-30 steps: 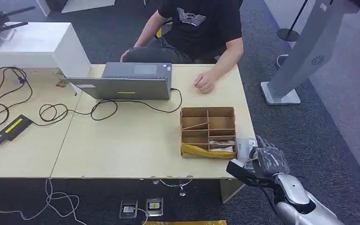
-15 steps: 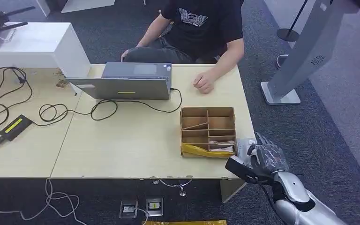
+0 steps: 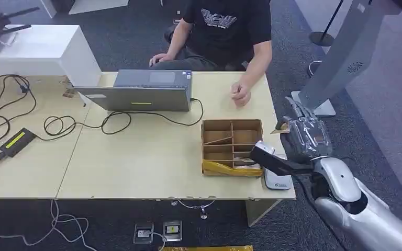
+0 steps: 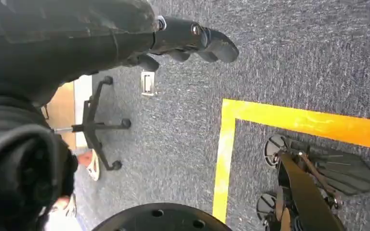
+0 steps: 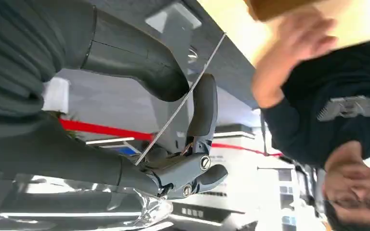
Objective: Pass the card to the sensor for recognition and then transmit it.
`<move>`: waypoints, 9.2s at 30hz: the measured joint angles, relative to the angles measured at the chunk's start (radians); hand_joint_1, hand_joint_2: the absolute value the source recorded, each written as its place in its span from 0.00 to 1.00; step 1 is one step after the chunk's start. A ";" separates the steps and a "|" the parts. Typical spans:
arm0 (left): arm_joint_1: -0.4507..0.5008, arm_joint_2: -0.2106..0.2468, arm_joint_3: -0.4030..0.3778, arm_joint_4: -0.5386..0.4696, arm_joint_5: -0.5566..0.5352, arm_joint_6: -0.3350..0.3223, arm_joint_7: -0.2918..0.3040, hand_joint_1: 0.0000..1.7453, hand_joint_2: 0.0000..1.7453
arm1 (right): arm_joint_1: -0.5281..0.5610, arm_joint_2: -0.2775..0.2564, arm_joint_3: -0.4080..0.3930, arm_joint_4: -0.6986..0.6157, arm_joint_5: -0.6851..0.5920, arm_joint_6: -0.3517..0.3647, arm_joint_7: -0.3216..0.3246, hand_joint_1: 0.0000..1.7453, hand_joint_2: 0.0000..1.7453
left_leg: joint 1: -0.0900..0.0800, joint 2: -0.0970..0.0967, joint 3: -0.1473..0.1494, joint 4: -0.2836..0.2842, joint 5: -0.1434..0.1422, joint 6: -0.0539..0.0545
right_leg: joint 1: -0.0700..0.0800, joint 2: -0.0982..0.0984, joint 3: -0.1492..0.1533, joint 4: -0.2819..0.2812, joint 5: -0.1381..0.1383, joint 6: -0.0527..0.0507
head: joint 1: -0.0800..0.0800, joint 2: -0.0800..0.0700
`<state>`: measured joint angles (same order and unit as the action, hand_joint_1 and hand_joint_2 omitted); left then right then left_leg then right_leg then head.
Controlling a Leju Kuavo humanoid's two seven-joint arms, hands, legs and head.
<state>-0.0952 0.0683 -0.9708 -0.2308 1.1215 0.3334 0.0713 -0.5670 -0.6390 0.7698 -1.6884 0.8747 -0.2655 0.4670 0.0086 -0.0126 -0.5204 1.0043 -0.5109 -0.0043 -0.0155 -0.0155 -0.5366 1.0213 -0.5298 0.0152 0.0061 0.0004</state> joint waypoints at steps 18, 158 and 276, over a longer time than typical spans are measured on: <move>-0.012 0.000 -0.061 0.000 -0.029 -0.003 0.073 0.00 0.00 | 0.004 0.223 0.059 0.183 0.001 -0.025 -0.161 1.00 1.00 | 0.000 -0.001 -0.001 0.000 0.000 0.000 | 0.000 0.000 -0.001 0.000 0.000 0.000 | 0.000 0.000; -0.016 0.038 -0.204 0.000 -0.044 -0.019 0.037 0.00 0.00 | 0.145 0.071 -0.203 -0.051 0.013 0.183 0.076 0.00 1.00 | 0.000 0.000 -0.001 0.000 0.000 0.000 | 0.000 0.000 -0.001 0.000 0.000 0.000 | 0.000 0.000; -0.016 -0.037 -0.144 -0.001 0.093 0.122 0.057 0.00 0.00 | 0.225 0.279 -0.051 0.111 0.301 0.018 0.051 0.00 1.00 | 0.000 0.000 -0.001 0.000 0.001 0.000 | 0.000 0.000 -0.002 0.000 0.000 -0.001 | 0.000 0.000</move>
<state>-0.1107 0.0313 -1.1147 -0.2319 1.2142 0.4555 0.1282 -0.3415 -0.3601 0.7191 -1.5774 1.1761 -0.2480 0.5177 0.0088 -0.0125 -0.5213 1.0042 -0.5104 -0.0043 -0.0152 -0.0153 -0.5381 1.0213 -0.5293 0.0147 0.0061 0.0004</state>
